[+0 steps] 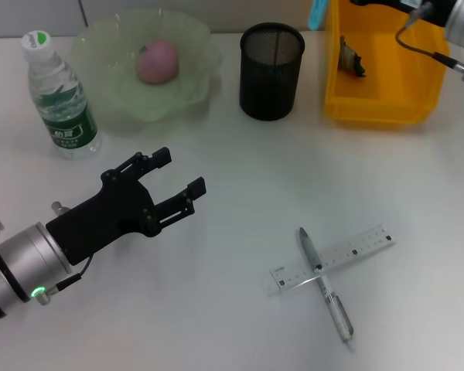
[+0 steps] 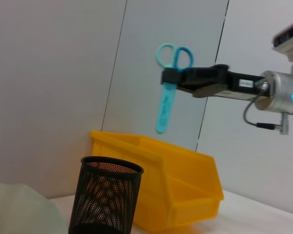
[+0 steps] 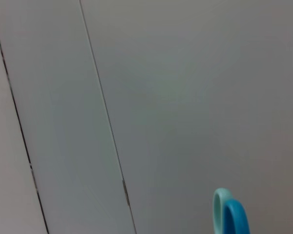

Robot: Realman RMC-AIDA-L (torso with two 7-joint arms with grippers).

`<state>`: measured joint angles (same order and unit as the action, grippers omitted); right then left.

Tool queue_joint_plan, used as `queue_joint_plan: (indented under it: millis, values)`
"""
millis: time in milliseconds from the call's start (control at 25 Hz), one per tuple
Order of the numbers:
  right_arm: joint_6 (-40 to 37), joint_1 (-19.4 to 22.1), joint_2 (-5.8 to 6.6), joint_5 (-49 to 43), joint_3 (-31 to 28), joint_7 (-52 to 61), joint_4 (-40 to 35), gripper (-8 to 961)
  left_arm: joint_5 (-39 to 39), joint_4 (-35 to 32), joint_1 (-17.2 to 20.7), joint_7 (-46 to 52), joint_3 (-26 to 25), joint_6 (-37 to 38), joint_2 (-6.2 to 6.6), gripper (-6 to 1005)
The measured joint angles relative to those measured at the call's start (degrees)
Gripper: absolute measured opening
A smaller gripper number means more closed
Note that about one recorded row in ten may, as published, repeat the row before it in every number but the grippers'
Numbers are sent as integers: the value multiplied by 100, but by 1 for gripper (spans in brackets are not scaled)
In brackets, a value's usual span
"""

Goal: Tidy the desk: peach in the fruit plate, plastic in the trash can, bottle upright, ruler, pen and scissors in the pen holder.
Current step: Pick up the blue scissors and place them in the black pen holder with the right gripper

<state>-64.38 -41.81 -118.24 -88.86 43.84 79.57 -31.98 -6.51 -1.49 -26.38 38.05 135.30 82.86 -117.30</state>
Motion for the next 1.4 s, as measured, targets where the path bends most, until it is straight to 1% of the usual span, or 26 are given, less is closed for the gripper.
queue_joint_plan:
  millis: [120,360,600,760,1360,1400]
  values:
    - [305,-130,-61,0,138,-89,30,90,56,4,1,-7,-1,2,14,810]
    - [971,-486,-92,43,493,-313,394,100,93,13,-30,-29,-9,-23,11,810]
    - [1420,-833,-127,69,541,-738,858,116,97,17,-54,-29,-17,-35,7,809]
    - [1649,-972,-133,127,549,-890,1027,126,98,17,-69,-29,-20,-71,5,809]
    - [1670,-974,-143,292,555,-983,1088,165,97,28,-92,-20,-22,-112,16,809]
    - [1665,-973,-146,293,555,-987,1089,197,97,41,-104,-14,-22,-121,16,809]
